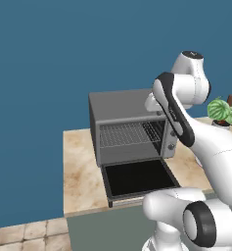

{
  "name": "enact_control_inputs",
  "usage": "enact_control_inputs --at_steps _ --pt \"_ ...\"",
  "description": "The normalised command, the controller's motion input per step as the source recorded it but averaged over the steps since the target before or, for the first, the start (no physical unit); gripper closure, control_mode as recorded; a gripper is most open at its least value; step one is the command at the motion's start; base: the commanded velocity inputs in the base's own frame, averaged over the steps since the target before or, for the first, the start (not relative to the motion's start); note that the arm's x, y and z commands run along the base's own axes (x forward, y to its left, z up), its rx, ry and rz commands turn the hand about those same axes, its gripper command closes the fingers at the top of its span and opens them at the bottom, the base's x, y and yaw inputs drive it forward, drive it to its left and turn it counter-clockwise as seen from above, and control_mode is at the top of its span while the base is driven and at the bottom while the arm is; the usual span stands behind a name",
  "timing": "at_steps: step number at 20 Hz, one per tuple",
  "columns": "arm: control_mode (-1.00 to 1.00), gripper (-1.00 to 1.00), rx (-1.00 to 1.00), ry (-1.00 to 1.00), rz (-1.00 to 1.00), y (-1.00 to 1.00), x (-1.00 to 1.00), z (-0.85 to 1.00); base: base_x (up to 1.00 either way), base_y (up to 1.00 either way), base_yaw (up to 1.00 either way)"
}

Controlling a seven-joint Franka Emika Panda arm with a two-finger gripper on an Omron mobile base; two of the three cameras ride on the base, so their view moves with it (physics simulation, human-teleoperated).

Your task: Pick up the bagel from the plate, place it on the toaster oven rack, close the door, and set the timer.

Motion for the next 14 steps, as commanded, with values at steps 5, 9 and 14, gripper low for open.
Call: enact_control_inputs --at_steps 5,9,14 --pt "-1.00 -1.00 -0.01 0.00 0.00 0.10 -0.08 -0.04 0.00 0.00 0.00" --pt "-1.00 -1.00 -0.10 0.00 0.00 0.52 -0.19 -0.14 0.00 0.00 0.00" --pt "-1.00 -1.00 -0.18 0.00 0.00 0.63 -0.31 -0.03 0.00 0.00 0.00"
